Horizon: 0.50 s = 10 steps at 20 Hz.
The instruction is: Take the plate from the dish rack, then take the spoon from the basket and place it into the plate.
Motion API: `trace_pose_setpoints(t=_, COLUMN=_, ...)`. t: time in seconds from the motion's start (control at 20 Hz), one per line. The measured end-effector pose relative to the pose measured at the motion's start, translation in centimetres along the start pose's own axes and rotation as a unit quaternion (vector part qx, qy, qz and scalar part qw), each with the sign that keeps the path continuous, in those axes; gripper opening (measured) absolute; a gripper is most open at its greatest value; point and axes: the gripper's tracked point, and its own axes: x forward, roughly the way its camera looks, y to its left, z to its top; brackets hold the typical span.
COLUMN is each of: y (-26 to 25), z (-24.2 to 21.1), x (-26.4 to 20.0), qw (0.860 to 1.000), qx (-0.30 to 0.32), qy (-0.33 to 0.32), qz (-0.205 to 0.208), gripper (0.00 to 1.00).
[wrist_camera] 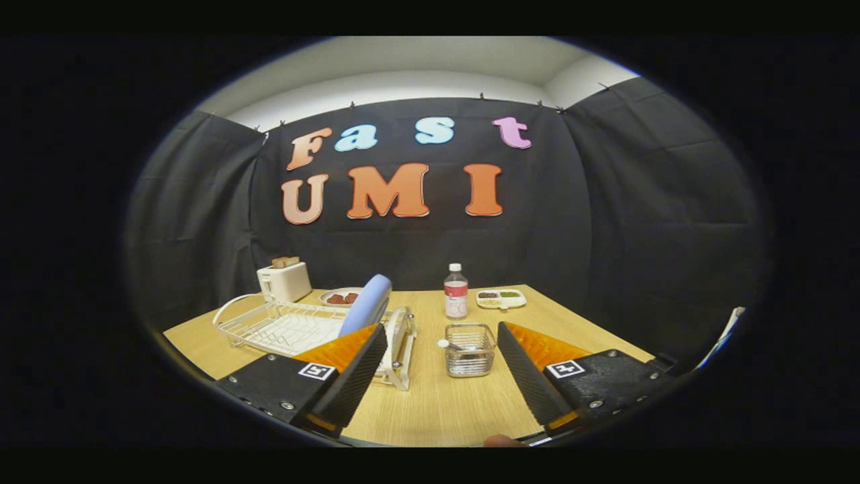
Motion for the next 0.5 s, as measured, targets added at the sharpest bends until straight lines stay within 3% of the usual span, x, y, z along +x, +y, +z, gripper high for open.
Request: trace_pose_setpoints(t=0.5, y=7.6, z=2.5, x=8.4, qw=0.999, qx=-0.020, qy=0.036, qz=0.033, gripper=0.98)
